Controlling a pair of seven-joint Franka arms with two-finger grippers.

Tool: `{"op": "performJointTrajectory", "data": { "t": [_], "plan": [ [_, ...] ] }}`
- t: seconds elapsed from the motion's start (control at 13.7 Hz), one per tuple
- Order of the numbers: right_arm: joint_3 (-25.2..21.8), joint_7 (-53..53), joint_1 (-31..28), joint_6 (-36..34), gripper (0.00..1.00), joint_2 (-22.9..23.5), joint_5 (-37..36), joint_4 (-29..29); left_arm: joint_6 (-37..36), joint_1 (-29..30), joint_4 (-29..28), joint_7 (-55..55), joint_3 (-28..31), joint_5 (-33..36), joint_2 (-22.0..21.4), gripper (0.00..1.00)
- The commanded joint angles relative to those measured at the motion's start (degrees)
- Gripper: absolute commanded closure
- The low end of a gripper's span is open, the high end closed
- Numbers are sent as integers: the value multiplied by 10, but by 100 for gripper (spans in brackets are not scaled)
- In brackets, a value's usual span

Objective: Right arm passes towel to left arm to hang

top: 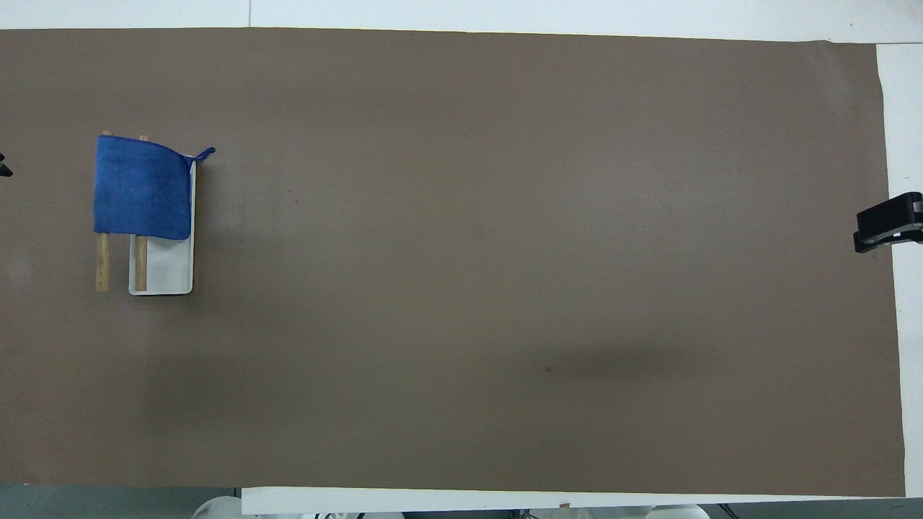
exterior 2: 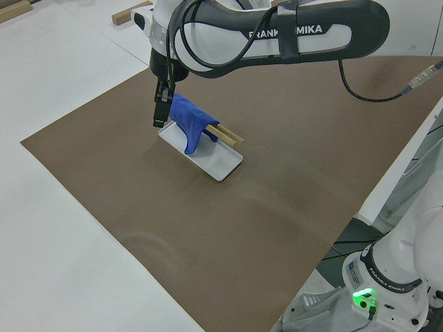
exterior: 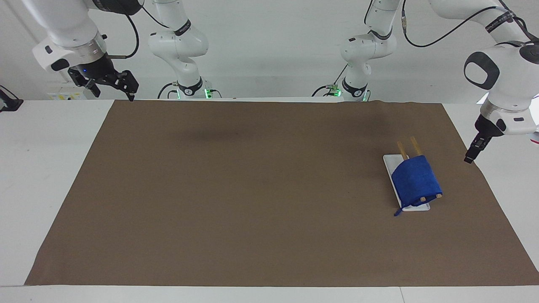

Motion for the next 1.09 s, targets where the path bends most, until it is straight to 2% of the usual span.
{"op": "performJointTrajectory", "data": {
  "t": [0.0,0.15,0.36,0.51,0.66,0.8,1.02],
  "plan": [
    [-5,-17,1,14,0,-8,21,-14,-43,1,-1,3,-11,4,-21,0],
    [-4,-13,5,13,0,-8,21,-14,-135,-26,42,6,-15,-5,-28,0],
    [-4,-17,4,12,0,-8,21,-14,-319,-64,168,87,-14,-58,-18,0],
    [-4,-16,2,12,0,-7,21,-13,-402,-98,238,144,-15,-67,-2,0],
    [-5,-15,2,10,0,-8,21,-13,-419,-134,249,207,-14,-61,1,0],
    [-7,-16,0,10,0,-8,27,-13,-424,-132,249,271,-14,-61,1,0],
    [-7,-10,-2,14,0,-8,38,-13,-424,-129,251,275,-10,-68,2,0]
  ]
}}
